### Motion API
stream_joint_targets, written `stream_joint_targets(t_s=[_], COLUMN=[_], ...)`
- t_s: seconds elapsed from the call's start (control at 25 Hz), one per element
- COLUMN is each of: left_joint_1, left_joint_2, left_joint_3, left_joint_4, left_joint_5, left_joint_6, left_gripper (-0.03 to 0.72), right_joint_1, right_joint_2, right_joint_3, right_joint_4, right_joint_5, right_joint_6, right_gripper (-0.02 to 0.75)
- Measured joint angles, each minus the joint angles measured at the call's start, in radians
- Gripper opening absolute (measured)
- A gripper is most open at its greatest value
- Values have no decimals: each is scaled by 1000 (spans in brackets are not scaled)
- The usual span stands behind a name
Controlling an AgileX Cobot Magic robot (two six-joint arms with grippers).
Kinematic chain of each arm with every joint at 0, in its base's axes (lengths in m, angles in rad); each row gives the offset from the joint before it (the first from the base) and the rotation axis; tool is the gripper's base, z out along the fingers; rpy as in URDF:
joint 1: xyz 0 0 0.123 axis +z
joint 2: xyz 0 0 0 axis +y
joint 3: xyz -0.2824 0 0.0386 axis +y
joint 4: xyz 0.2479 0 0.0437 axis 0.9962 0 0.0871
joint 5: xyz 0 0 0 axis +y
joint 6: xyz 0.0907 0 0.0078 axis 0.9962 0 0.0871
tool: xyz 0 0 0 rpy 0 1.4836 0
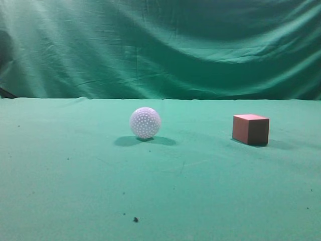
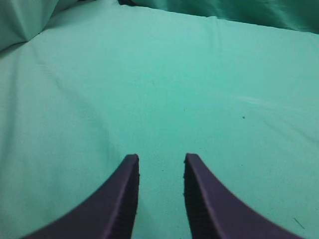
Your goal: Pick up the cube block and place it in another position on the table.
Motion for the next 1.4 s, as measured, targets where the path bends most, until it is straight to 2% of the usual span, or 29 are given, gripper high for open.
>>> stream_joint_targets(t_s=[0.08,0.16,0.36,0.44,0.6,0.76,0.84,1.0,1.08,1.24,1.4], left_joint_1=[0,0,0,0,0,0,0,0,0,0,0], left_joint_2=[0,0,0,0,0,0,0,0,0,0,0], left_joint_3=[0,0,0,0,0,0,0,0,0,0,0], left_joint_4=[0,0,0,0,0,0,0,0,0,0,0], left_joint_5=[0,0,0,0,0,0,0,0,0,0,0], left_joint_6=[0,0,0,0,0,0,0,0,0,0,0], left_gripper=[262,262,262,262,262,262,262,262,262,262,262], right_joint_1=[0,0,0,0,0,0,0,9,37,120,251], right_joint_2=[0,0,0,-1,66,250,340,470,515,655,867], right_joint_3=[0,3,3,-14,-192,-399,-451,-465,-476,-602,-770], right_joint_4=[1,23,28,29,31,38,39,43,51,107,119], right_joint_5=[-35,-132,-606,-643,-386,13,148,216,236,356,519], right_joint_6=[2,4,-13,-15,-18,-11,23,80,32,-130,-164], right_gripper=[0,0,0,0,0,0,0,0,0,0,0])
